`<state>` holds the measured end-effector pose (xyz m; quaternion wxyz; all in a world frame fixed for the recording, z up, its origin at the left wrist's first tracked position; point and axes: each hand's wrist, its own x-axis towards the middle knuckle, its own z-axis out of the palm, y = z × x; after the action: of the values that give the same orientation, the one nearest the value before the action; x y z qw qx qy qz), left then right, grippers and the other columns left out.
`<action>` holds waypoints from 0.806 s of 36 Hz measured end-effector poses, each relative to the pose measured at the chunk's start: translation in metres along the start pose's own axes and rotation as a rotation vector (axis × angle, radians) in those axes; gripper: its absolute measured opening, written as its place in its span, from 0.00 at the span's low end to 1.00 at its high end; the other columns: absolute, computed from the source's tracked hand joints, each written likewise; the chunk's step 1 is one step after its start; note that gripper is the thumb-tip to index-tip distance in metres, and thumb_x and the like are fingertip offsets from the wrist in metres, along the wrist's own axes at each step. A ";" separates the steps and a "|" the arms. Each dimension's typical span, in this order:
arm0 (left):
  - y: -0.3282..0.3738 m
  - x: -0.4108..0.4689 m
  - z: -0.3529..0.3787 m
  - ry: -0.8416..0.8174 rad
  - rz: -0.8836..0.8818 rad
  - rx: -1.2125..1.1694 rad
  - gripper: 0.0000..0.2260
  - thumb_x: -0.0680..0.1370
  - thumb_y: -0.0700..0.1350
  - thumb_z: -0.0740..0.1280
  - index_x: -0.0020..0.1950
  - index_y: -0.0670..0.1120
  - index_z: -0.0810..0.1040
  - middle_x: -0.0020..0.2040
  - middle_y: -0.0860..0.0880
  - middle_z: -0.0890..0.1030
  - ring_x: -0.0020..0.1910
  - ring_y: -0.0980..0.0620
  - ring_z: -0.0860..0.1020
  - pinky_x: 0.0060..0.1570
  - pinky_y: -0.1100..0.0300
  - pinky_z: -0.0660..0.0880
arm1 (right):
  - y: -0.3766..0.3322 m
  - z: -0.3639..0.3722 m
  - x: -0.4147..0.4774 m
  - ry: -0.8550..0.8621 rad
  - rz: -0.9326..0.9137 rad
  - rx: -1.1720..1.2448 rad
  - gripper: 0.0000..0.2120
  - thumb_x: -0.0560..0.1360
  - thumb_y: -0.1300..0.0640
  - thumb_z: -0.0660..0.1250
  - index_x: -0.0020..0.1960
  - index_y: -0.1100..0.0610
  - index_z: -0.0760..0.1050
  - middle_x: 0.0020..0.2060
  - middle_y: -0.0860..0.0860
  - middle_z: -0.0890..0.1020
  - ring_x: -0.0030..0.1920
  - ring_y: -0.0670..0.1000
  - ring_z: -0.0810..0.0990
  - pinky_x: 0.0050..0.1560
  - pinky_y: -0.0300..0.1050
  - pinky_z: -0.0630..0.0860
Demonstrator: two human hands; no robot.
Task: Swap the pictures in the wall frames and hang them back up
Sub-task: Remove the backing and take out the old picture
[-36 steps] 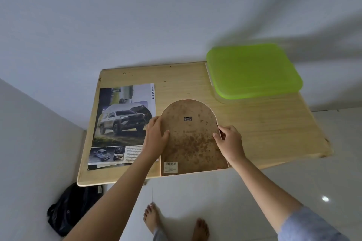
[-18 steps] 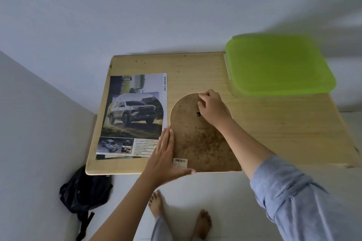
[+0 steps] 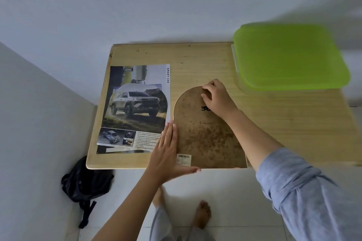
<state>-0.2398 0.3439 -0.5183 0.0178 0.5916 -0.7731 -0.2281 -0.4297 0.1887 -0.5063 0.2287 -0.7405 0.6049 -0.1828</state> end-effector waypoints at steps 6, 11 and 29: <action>0.000 0.001 0.002 0.023 0.001 -0.016 0.60 0.59 0.80 0.55 0.74 0.44 0.32 0.76 0.46 0.35 0.74 0.52 0.34 0.72 0.60 0.32 | -0.004 -0.002 0.011 -0.028 0.053 0.016 0.13 0.74 0.59 0.66 0.56 0.65 0.75 0.51 0.60 0.73 0.54 0.56 0.72 0.56 0.44 0.70; 0.001 0.000 0.003 0.037 0.000 -0.009 0.60 0.59 0.80 0.55 0.74 0.44 0.33 0.76 0.45 0.36 0.74 0.52 0.34 0.72 0.58 0.33 | -0.004 -0.006 0.018 -0.071 0.080 0.004 0.12 0.75 0.57 0.66 0.54 0.64 0.75 0.52 0.59 0.71 0.55 0.56 0.70 0.54 0.40 0.65; -0.003 -0.002 0.006 0.031 -0.012 -0.010 0.61 0.59 0.80 0.56 0.75 0.40 0.37 0.77 0.45 0.38 0.75 0.52 0.36 0.72 0.53 0.38 | -0.005 -0.020 0.020 -0.110 0.060 -0.065 0.12 0.73 0.50 0.67 0.52 0.56 0.75 0.49 0.52 0.74 0.55 0.54 0.69 0.54 0.46 0.69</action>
<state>-0.2380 0.3467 -0.5243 0.0314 0.5997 -0.7678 -0.2232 -0.4323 0.1673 -0.4869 0.2429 -0.7378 0.6192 -0.1153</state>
